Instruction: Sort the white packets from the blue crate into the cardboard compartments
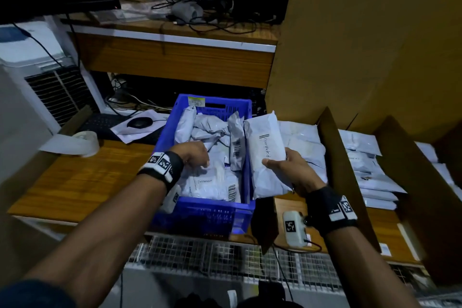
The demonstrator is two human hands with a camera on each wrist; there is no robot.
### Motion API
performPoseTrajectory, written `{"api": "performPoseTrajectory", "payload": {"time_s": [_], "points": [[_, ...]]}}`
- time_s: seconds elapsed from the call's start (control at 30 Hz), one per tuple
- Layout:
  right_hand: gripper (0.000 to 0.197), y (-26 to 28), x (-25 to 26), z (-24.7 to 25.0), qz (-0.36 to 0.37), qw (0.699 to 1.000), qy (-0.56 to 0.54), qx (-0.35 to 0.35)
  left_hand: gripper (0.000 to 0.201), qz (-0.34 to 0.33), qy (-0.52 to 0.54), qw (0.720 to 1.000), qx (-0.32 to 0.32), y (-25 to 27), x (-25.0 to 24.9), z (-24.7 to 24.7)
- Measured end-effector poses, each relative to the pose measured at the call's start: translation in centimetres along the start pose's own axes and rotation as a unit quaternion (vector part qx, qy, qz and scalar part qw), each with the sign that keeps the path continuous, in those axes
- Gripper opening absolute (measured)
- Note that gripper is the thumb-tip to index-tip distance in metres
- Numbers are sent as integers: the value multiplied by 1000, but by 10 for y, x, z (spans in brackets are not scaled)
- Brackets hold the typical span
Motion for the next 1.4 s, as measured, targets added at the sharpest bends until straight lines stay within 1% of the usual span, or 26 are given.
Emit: {"api": "performPoseTrajectory", "payload": {"time_s": [0.07,0.13,0.17,0.23,0.33,0.47,0.53,0.6,0.7,0.73,0.77,0.8,0.83,0.87,0.9,0.97,1.0,1.03,1.07,1.13,1.2,1.23,1.27,1.3,1.37,1.4], "points": [[26,-5,-2,0,-2,1000,-2,-7,24,0,-43,999,28,-8,-7,-3],[22,-11,-5,2,-6,1000,-16,-11,21,-11,-21,999,41,-21,-17,-7],[19,-14,-7,3,-5,1000,-24,-9,18,-16,0,999,36,-27,-24,-9],[19,-18,-7,4,-4,1000,-28,-6,23,-34,-4,999,15,-41,-39,-15],[27,-21,-9,5,-9,999,-41,-6,31,-42,-18,999,-9,-66,-56,-32],[37,-25,-18,6,-20,998,-65,-12,31,-33,-25,999,-3,-100,-70,-56],[37,-26,-21,8,-20,997,-70,-13,44,-26,-30,999,-16,-110,-75,-66],[37,-26,-24,11,-19,997,-75,-9,63,-8,-12,999,-28,-119,-74,-72],[42,-26,-27,15,-21,997,-80,-2,99,31,76,996,-31,-137,-63,-77],[44,-26,-29,16,-21,996,-84,0,103,39,111,992,-35,-139,-61,-77],[45,-27,-30,17,-23,996,-91,1,96,40,147,988,-33,-143,-57,-78],[46,-28,-31,19,-25,995,-99,1,77,35,188,981,-16,-141,-56,-79],[47,-29,-31,20,-25,994,-108,0,50,29,224,974,12,-139,-55,-80],[46,-30,-31,21,-25,993,-115,-2,30,25,259,965,41,-138,-53,-81],[45,-30,-30,23,-25,992,-122,-5,21,21,307,950,61,-135,-52,-79],[42,-31,-28,27,-21,990,-137,-6,24,27,415,905,94,-132,-51,-77],[41,-30,-26,29,-19,990,-143,-5,28,29,462,882,89,-125,-53,-76],[41,-29,-25,31,-18,989,-148,-5,35,32,480,873,75,-121,-52,-75],[41,-29,-24,33,-17,988,-150,-5,44,27,480,874,76,-118,-52,-75],[39,-29,-23,34,-14,988,-151,-8,54,11,477,876,78,-112,-52,-75],[38,-27,-21,34,-12,989,-149,-12,75,-11,466,881,77,-115,-47,-77],[38,-26,-20,33,-11,989,-145,-15,82,-24,465,882,72,-115,-48,-77],[38,-25,-20,33,-11,990,-141,-16,80,-37,462,884,60,-116,-48,-76],[38,-25,-19,32,-10,990,-140,-16,68,-46,455,888,44,-114,-49,-74],[39,-24,-16,31,-8,989,-145,-15,32,-67,459,886,24,-106,-52,-66],[39,-24,-14,32,-6,989,-149,-15,23,-82,463,882,12,-103,-51,-62]]}}
Point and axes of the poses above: each hand's wrist, its own y-axis away from the middle knuckle, its own z-axis out of the back of the hand, x = y × z, the point moved 1 cm from there along -y, towards the middle knuckle, and after that the axes turned 11 degrees about y, right-handed, at the moved point
